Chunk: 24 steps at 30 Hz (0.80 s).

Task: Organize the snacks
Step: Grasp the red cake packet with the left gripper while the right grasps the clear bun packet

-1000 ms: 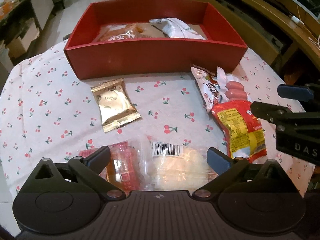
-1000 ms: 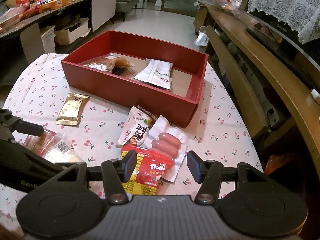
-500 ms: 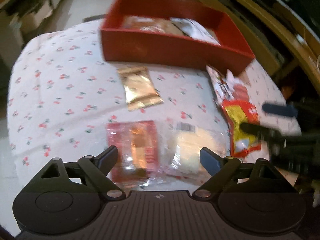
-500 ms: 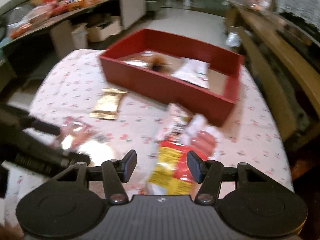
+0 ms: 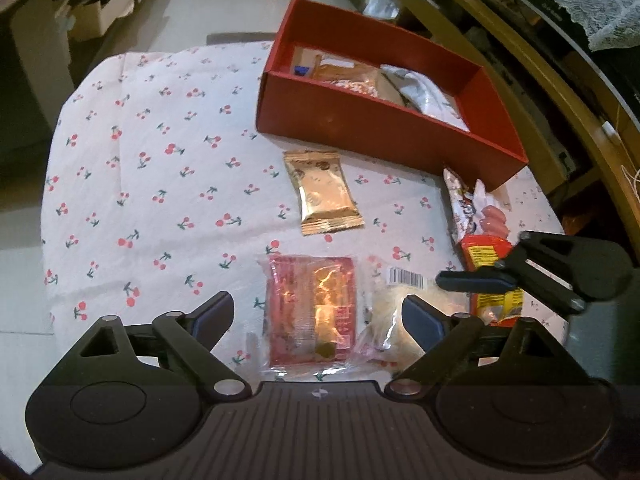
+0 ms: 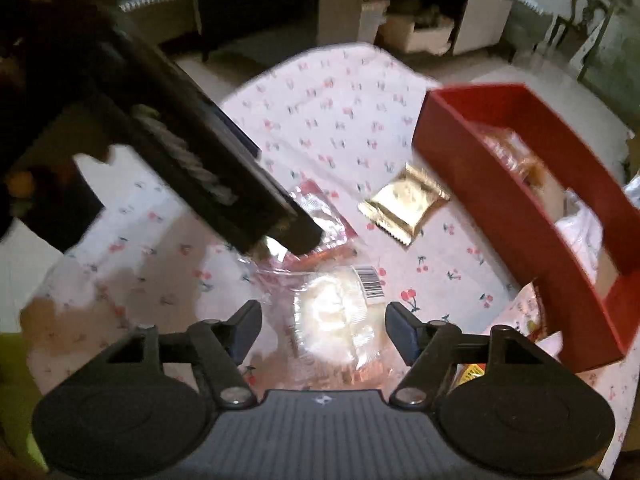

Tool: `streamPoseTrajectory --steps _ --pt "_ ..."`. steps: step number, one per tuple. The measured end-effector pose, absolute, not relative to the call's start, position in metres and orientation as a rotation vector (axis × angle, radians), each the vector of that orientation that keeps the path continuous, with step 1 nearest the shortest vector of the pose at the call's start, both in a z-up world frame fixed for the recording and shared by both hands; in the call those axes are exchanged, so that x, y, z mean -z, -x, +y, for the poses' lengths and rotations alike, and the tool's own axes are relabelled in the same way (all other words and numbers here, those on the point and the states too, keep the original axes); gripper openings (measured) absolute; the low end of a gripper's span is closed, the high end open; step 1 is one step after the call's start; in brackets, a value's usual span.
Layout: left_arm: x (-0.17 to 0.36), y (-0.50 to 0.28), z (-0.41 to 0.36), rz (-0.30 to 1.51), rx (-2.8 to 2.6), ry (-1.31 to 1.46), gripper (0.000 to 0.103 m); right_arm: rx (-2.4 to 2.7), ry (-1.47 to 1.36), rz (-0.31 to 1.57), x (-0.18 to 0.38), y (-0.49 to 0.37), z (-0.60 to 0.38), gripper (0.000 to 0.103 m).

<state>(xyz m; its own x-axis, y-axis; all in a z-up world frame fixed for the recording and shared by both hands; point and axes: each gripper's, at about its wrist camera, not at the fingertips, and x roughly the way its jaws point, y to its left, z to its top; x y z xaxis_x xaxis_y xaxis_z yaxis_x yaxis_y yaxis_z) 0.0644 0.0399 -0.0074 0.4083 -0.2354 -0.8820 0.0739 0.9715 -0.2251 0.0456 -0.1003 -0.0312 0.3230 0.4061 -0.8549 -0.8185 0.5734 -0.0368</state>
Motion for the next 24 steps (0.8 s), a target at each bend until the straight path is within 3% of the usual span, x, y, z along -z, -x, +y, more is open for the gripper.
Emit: streamPoseTrajectory --steps 1,2,10,18,23,24 --pt "0.009 -0.065 0.041 1.14 0.193 0.16 0.094 -0.834 0.53 0.939 0.036 -0.047 -0.099 0.081" --pt "0.01 -0.065 0.041 1.145 0.191 0.16 0.094 -0.83 0.531 0.957 0.039 -0.048 -0.099 0.072" --pt "0.011 -0.069 0.032 1.152 0.222 0.122 0.096 -0.685 0.304 1.075 0.036 -0.037 -0.139 0.071" --pt "0.039 -0.084 0.015 1.214 0.153 0.093 0.094 -0.555 0.218 1.046 0.023 -0.02 -0.166 0.071" --pt "0.047 -0.083 0.002 1.196 0.11 -0.012 0.088 -0.512 0.193 1.047 0.023 -0.03 -0.171 0.071" --pt "0.047 -0.082 0.001 1.189 0.102 -0.029 0.082 -0.51 0.194 1.05 0.024 -0.03 -0.171 0.071"
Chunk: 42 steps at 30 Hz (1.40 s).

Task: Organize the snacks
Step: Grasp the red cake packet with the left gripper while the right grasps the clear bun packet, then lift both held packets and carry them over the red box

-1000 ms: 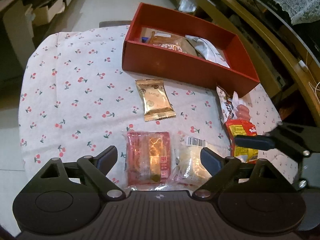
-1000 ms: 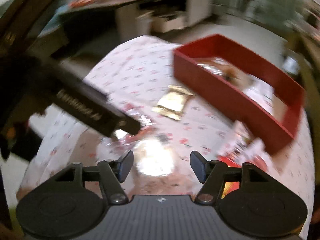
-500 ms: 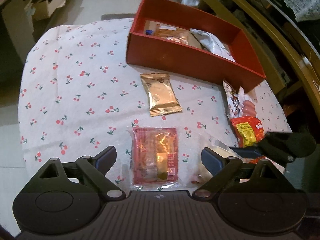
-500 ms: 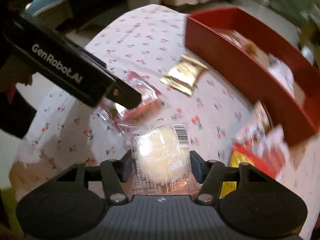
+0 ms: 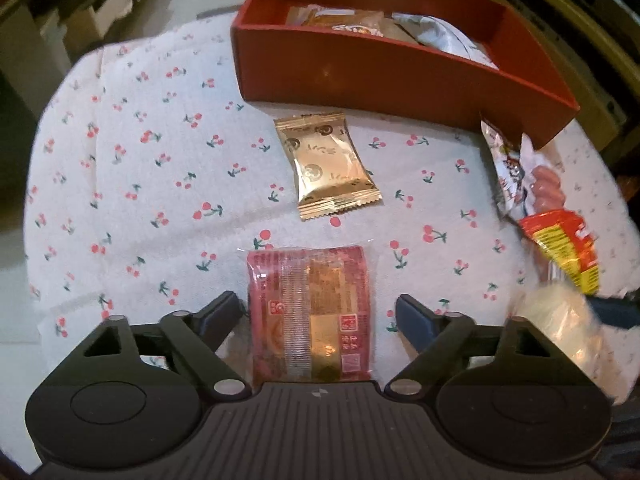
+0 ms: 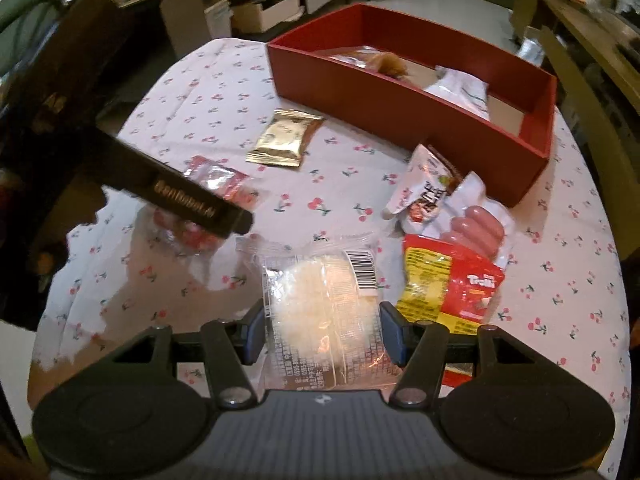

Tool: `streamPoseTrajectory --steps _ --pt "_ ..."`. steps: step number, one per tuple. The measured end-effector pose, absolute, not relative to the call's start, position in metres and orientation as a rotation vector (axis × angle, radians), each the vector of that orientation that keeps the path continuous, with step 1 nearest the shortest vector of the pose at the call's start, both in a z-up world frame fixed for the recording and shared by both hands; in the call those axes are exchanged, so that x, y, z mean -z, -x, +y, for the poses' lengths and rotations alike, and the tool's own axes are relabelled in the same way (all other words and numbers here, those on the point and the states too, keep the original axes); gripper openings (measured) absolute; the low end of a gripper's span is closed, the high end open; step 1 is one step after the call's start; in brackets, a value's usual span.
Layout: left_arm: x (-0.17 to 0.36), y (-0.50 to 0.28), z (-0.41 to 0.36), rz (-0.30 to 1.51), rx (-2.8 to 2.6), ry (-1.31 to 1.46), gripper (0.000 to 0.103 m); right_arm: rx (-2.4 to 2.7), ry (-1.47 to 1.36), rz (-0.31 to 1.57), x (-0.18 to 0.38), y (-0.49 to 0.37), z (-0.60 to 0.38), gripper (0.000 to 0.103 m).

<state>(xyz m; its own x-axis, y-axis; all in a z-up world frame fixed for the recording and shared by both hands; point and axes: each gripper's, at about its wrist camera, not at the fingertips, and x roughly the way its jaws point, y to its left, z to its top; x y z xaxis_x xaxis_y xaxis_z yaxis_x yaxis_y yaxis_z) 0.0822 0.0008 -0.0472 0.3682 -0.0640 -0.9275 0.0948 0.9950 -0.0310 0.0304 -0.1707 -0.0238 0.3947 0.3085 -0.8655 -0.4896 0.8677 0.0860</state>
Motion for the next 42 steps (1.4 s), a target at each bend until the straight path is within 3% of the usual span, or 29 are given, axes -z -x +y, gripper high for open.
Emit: streamPoseTrajectory --steps 3,11,14,16,22,27,29,34,42 --pt "0.044 -0.077 0.002 1.178 0.098 -0.05 0.064 -0.506 0.201 1.056 0.025 -0.032 -0.17 0.071" --pt "0.04 -0.056 0.005 1.201 0.157 -0.042 0.063 -0.516 0.227 1.071 0.032 -0.03 -0.16 0.071" --pt "0.042 -0.054 0.003 1.194 0.16 -0.062 0.068 -0.51 0.236 1.075 0.035 -0.032 -0.158 0.071" --pt "0.042 -0.053 0.002 1.19 0.153 -0.077 0.08 -0.509 0.24 1.069 0.035 -0.034 -0.156 0.071" --pt "0.052 -0.054 -0.002 1.185 0.119 -0.146 0.094 -0.512 0.269 1.071 0.041 -0.04 -0.151 0.074" --pt "0.055 -0.055 -0.001 1.187 0.105 -0.142 0.096 -0.503 0.219 1.146 0.051 -0.05 -0.154 0.082" --pt "0.054 -0.053 -0.001 1.186 0.111 -0.131 0.092 -0.5 0.194 1.147 0.048 -0.051 -0.157 0.071" --pt "0.047 -0.043 -0.004 1.167 0.103 -0.124 0.064 -0.479 0.248 1.115 0.043 -0.035 -0.157 0.07" --pt "0.036 -0.029 -0.005 1.16 0.083 -0.082 0.063 -0.444 0.158 1.018 0.012 -0.018 -0.165 0.07"
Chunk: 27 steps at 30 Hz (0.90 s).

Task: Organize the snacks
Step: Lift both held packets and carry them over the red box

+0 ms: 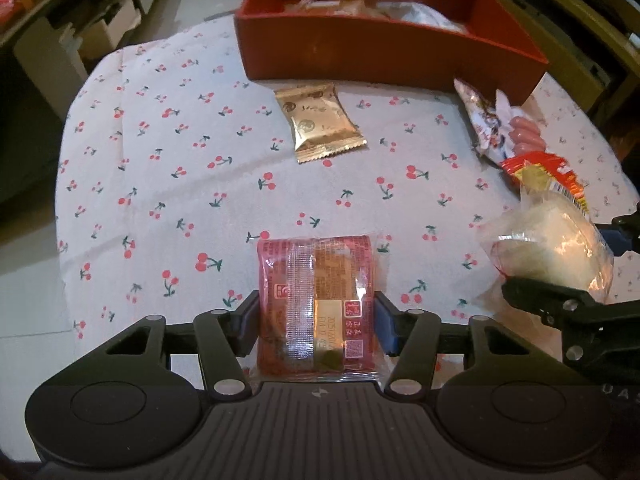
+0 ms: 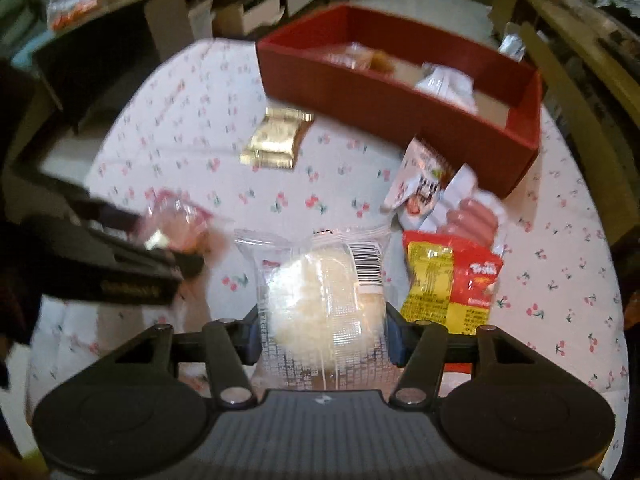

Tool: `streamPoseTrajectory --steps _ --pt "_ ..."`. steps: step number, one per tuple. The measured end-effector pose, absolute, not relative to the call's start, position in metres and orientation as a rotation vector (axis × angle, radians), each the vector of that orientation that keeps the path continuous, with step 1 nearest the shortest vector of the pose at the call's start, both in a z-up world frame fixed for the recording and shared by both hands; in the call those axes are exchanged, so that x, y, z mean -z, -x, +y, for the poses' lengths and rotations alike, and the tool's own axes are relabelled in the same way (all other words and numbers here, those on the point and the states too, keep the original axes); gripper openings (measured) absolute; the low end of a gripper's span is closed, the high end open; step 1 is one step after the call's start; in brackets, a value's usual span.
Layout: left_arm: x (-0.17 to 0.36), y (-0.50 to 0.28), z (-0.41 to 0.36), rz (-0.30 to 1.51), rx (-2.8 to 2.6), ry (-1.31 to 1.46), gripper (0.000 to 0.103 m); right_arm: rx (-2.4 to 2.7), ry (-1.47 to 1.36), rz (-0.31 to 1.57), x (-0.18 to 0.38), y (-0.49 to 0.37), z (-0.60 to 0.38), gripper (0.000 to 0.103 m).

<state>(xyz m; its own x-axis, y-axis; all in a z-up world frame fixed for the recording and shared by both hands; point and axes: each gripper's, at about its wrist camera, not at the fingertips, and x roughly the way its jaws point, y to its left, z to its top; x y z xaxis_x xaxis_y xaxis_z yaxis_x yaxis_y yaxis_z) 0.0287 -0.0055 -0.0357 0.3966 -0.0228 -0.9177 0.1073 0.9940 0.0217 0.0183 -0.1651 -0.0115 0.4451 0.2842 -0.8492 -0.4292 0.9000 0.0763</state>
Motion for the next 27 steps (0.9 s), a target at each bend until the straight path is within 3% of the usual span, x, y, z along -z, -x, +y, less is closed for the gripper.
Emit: streamPoseTrajectory --steps 10,27 --pt "-0.011 -0.018 -0.024 1.032 0.091 -0.101 0.063 -0.36 0.094 0.926 -0.016 -0.006 -0.169 0.07" --pt "-0.044 -0.112 -0.03 0.901 0.118 -0.023 0.062 -0.211 0.011 0.816 -0.051 -0.094 -0.182 0.069"
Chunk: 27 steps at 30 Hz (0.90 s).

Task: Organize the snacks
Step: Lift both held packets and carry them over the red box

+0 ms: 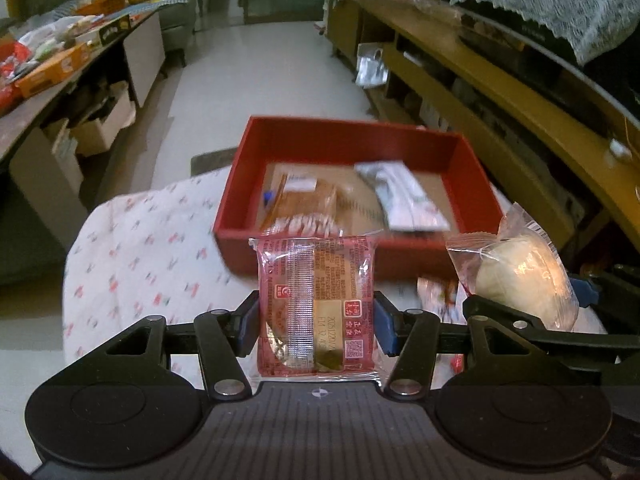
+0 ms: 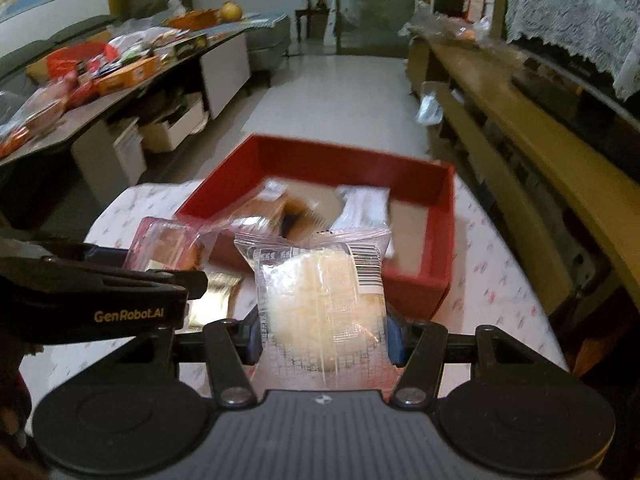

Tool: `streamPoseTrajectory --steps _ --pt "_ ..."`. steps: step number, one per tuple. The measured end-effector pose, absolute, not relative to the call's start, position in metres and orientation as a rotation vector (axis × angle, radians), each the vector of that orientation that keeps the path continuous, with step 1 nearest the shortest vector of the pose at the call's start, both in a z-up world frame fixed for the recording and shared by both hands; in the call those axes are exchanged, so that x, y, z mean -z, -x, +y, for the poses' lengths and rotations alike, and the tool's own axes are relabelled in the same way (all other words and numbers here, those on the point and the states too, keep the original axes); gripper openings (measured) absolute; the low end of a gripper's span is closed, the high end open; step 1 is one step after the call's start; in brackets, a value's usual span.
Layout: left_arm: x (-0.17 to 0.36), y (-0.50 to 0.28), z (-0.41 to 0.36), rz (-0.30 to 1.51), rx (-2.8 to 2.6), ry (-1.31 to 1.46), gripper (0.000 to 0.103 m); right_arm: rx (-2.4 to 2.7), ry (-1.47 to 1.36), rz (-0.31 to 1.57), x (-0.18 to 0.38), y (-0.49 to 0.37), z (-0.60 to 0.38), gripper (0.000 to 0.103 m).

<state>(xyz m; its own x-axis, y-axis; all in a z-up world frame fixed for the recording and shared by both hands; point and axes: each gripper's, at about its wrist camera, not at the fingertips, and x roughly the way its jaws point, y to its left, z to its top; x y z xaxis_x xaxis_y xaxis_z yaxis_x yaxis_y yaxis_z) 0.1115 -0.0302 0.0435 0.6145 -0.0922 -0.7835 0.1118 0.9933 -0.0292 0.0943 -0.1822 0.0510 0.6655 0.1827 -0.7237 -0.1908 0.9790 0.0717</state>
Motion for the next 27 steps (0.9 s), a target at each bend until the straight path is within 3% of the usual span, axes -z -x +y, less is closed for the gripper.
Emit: streamPoseTrajectory --steps 27 --pt "-0.016 -0.232 -0.052 0.916 0.05 -0.038 0.062 -0.131 -0.042 0.832 -0.016 -0.227 -0.201 0.069"
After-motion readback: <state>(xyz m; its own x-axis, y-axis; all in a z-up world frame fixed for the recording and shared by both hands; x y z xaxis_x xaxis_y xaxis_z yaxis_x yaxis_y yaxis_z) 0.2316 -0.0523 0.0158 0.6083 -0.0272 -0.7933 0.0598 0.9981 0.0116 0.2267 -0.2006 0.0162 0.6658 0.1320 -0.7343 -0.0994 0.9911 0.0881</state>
